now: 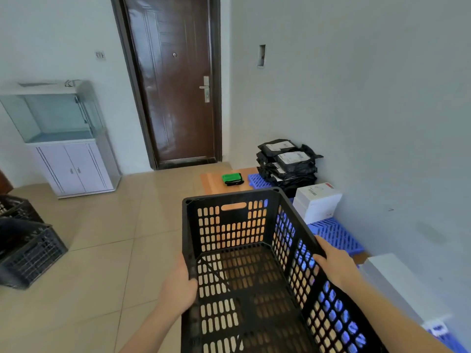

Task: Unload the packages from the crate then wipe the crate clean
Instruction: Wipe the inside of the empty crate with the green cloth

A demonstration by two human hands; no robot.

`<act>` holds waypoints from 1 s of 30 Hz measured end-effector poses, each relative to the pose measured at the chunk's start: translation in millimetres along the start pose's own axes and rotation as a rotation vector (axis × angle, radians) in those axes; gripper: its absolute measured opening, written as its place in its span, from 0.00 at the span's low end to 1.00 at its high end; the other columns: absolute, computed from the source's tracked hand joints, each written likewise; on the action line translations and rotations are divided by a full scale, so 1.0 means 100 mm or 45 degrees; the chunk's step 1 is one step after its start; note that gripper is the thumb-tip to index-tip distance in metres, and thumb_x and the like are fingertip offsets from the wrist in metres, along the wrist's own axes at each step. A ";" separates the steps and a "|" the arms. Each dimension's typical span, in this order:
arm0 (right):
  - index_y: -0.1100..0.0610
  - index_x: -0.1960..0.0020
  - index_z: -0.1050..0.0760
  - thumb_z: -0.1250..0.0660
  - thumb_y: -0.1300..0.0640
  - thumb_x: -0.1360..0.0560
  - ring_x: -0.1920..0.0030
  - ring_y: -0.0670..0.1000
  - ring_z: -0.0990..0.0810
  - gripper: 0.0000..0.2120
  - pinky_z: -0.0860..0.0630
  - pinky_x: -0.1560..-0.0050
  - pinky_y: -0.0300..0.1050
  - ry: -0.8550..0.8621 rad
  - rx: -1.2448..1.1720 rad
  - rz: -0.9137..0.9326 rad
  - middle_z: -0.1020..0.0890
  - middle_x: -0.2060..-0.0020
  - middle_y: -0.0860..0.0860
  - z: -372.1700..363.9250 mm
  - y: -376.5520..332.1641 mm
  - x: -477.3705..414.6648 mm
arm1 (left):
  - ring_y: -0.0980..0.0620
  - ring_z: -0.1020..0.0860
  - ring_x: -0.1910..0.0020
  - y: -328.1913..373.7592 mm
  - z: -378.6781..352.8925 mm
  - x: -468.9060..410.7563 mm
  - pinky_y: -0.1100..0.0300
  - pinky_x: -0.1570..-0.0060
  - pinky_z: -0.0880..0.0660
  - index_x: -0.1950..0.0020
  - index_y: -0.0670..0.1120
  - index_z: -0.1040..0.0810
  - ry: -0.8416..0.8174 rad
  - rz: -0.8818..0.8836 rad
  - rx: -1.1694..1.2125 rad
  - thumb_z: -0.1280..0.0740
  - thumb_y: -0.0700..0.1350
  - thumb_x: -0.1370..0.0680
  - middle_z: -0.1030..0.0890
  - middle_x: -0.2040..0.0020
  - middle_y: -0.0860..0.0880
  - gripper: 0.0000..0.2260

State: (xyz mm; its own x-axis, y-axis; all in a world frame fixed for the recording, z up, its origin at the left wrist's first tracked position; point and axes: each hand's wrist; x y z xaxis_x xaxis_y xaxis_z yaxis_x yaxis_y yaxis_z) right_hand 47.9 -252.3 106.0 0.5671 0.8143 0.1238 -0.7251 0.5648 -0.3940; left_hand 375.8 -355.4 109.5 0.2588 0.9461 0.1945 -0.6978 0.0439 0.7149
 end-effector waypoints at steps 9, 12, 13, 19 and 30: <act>0.51 0.26 0.38 0.40 0.53 0.20 0.38 0.52 0.24 0.23 0.30 0.38 0.44 0.123 -0.051 -0.069 0.23 0.36 0.53 -0.18 -0.33 1.06 | 0.48 0.20 0.54 -0.43 0.52 0.35 0.53 0.52 0.23 0.28 0.48 0.38 -0.102 -0.114 -0.091 0.37 0.37 0.22 0.20 0.52 0.47 0.24; 0.49 0.27 0.36 0.39 0.52 0.20 0.39 0.53 0.24 0.22 0.30 0.37 0.45 0.186 -0.077 -0.131 0.22 0.37 0.52 -0.17 -0.41 1.49 | 0.50 0.20 0.56 -0.53 0.68 0.49 0.55 0.55 0.23 0.34 0.48 0.34 -0.119 -0.203 -0.127 0.36 0.37 0.24 0.20 0.55 0.48 0.19; 0.49 0.27 0.36 0.39 0.52 0.20 0.39 0.53 0.24 0.22 0.29 0.37 0.45 0.204 -0.086 -0.157 0.21 0.38 0.52 -0.16 -0.43 1.65 | 0.51 0.21 0.57 -0.54 0.73 0.55 0.57 0.58 0.24 0.34 0.48 0.33 -0.136 -0.231 -0.131 0.36 0.37 0.24 0.20 0.55 0.49 0.19; 0.52 0.27 0.35 0.37 0.53 0.21 0.39 0.54 0.24 0.23 0.30 0.39 0.45 0.328 -0.161 -0.391 0.22 0.38 0.53 -0.14 -0.38 2.73 | 0.57 0.22 0.60 -0.49 0.87 0.93 0.65 0.67 0.31 0.31 0.46 0.34 -0.294 -0.430 -0.116 0.35 0.36 0.24 0.22 0.57 0.52 0.22; 0.52 0.28 0.34 0.37 0.54 0.21 0.41 0.52 0.22 0.22 0.29 0.40 0.44 0.557 -0.186 -0.674 0.21 0.39 0.51 0.14 0.11 4.53 | 0.54 0.21 0.58 -0.11 0.40 1.85 0.61 0.61 0.26 0.26 0.50 0.40 -0.609 -0.740 -0.176 0.36 0.39 0.22 0.21 0.55 0.52 0.26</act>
State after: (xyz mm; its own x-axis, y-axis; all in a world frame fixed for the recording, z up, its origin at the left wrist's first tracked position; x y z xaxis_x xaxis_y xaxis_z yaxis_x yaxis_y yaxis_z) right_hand 291.3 125.1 170.0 0.9568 0.2888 -0.0333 -0.2657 0.8218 -0.5040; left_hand 457.6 -194.0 164.6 0.8487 0.5184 0.1050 -0.4303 0.5613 0.7070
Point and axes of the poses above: each hand's wrist, its own x-axis away from the middle knuckle, its own z-axis out of the back of the hand, y = z × x
